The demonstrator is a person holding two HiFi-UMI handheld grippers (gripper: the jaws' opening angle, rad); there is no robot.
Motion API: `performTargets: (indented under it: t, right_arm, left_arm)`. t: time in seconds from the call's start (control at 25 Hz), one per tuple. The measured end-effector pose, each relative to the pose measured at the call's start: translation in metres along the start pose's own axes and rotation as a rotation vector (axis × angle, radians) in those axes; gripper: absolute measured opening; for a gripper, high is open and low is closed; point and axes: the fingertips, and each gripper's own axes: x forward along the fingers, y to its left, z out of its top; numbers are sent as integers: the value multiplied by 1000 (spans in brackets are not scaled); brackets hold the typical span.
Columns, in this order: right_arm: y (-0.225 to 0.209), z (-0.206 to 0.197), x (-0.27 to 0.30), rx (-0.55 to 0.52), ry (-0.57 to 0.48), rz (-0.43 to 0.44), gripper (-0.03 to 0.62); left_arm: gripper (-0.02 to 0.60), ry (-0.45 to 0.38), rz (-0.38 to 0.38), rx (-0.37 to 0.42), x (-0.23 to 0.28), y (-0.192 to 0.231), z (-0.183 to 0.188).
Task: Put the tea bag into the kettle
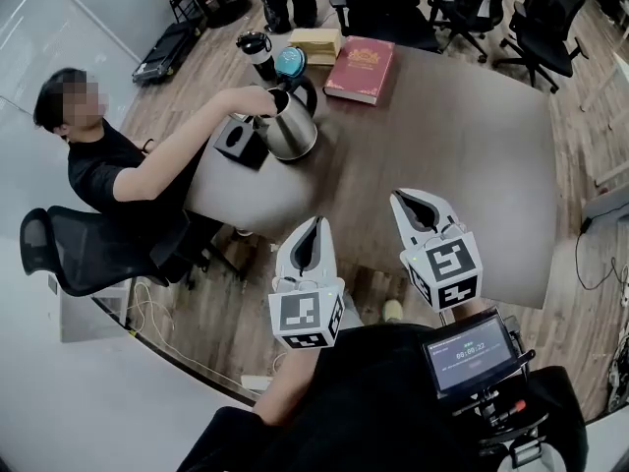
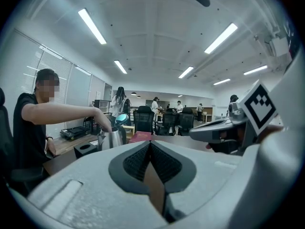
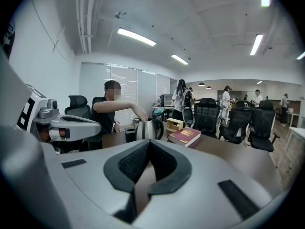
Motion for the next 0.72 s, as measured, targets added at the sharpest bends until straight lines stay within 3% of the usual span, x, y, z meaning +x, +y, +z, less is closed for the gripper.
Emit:
performTargets:
  t: [0.4, 0.72]
  right_arm:
    - [-26, -51, -91, 44, -3, 7, 8]
    - [-35, -55, -124, 63, -28, 6, 8]
  left_arm:
    - [6, 34, 9, -4, -39, -94, -34]
    - [6, 23, 10, 45, -51, -124, -20]
